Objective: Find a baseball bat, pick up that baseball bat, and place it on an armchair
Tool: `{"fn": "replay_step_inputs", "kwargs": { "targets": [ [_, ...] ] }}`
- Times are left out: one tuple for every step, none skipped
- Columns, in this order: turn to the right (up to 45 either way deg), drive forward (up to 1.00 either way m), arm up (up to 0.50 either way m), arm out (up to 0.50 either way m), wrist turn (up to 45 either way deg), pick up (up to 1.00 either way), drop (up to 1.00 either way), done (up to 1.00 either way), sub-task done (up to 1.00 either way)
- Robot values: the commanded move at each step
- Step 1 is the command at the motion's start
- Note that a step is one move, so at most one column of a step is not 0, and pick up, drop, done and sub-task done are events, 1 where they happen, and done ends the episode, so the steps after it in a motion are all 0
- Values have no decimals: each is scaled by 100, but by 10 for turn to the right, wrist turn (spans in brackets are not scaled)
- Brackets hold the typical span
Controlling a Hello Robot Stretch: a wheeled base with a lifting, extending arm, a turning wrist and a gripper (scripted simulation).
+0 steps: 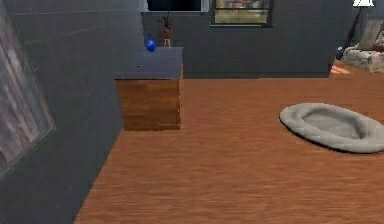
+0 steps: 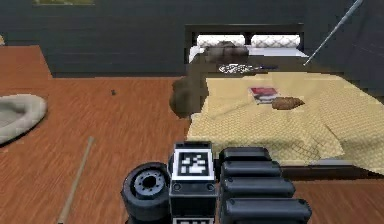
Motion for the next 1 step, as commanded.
{"fn": "replay_step_inputs", "kwargs": {
  "targets": [
    [90, 0, 0, 0, 0, 0, 0, 0, 0]
  ]
}}
